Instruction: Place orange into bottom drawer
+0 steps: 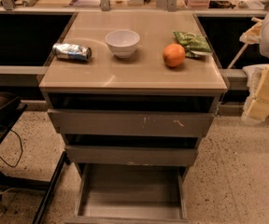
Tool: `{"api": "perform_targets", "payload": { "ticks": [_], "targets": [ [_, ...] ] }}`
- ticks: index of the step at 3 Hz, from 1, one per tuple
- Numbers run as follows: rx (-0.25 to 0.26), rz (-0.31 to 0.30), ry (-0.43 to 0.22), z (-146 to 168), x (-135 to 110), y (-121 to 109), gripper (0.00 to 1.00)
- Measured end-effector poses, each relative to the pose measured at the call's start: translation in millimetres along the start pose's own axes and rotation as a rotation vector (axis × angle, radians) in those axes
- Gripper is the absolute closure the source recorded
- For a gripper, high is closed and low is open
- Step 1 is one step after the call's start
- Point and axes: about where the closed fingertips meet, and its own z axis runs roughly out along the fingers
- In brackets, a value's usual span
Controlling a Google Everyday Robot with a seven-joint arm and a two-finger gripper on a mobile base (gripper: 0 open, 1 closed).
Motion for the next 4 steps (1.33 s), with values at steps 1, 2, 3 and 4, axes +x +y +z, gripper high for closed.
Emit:
{"api": "perform_targets", "payload": {
  "ticks": [1,2,3,4],
  "targets": [
    [0.000,0.000,0.000,0.1,0.0,-0.1,0.00],
    [-0.019,-0.029,-0.031,10.5,-6.8,-10.6,0.00],
    [-0.077,-0.082,-0.122,40.7,-26.2,-40.5,0.00],
    [-0.156,-0.115,-0.224,93.9,-56.2,-83.6,0.00]
  ]
}}
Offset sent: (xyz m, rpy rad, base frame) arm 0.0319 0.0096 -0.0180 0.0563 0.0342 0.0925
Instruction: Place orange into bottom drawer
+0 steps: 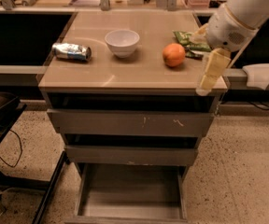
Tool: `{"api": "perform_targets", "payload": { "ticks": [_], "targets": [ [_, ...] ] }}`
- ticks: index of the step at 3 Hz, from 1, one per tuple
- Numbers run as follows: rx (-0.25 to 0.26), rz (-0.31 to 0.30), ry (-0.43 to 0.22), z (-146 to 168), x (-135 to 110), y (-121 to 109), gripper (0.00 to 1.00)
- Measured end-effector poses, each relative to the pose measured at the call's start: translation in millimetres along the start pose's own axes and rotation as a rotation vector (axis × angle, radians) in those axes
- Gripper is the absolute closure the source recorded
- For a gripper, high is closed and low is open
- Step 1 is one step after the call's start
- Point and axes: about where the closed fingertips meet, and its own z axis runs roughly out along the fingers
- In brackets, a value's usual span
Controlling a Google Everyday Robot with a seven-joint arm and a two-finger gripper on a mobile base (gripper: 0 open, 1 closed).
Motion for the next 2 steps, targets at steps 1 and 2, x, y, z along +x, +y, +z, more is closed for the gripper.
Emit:
{"api": "perform_targets", "payload": {
  "ticks": [1,2],
  "targets": [
    [-0.047,0.005,-0.072,48.7,-7.8,-52.1,0.00],
    [-0.064,0.027,-0.122,99.3,-13.6,-106.4,0.00]
  ]
}}
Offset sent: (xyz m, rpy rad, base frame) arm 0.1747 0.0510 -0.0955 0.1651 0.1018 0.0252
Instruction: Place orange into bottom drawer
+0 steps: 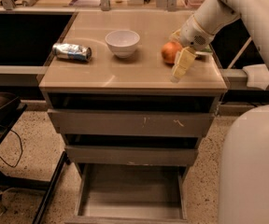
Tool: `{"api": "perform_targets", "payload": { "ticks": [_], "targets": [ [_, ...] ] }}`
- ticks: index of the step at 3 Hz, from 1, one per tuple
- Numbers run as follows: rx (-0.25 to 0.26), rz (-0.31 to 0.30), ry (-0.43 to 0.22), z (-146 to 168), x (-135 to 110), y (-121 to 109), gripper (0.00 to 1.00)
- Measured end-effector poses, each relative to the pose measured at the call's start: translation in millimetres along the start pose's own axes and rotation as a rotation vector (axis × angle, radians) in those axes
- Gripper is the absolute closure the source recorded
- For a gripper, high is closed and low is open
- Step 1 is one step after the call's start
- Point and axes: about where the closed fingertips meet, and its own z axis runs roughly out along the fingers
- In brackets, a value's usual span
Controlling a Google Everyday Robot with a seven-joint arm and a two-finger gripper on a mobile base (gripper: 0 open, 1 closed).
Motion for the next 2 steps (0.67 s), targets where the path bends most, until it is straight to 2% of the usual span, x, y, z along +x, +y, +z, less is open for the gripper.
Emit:
{"api": "perform_targets", "payload": {
  "ticks": [1,2],
  "targets": [
    [-0.002,0.006,0.003,5.7,-1.8,-15.1,0.00],
    [-0.003,0.007,0.001,5.1,-3.7,-15.9,0.00]
  ]
}}
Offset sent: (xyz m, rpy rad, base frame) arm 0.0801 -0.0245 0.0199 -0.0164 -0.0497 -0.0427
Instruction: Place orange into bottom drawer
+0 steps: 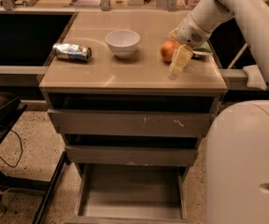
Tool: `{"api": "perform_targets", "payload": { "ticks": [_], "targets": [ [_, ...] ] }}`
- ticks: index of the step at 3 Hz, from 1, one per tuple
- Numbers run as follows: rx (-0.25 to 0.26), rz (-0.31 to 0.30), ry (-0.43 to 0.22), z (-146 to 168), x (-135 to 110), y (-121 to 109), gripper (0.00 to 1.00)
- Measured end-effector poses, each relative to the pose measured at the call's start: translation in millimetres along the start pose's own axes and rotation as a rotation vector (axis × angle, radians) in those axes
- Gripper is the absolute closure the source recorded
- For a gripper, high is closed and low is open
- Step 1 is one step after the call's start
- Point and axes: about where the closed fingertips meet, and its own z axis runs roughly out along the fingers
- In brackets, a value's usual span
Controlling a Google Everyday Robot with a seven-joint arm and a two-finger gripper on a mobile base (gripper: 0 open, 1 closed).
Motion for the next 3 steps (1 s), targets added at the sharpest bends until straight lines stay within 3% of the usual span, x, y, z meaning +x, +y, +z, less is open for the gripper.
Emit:
{"api": "perform_targets", "payload": {
  "ticks": [2,3],
  "targets": [
    [0.008,-0.020,-0.020,2.3,-1.9,-3.2,0.00],
    [0.134,-0.077,0.011,-43.6,-20.4,-19.7,0.00]
  ]
}}
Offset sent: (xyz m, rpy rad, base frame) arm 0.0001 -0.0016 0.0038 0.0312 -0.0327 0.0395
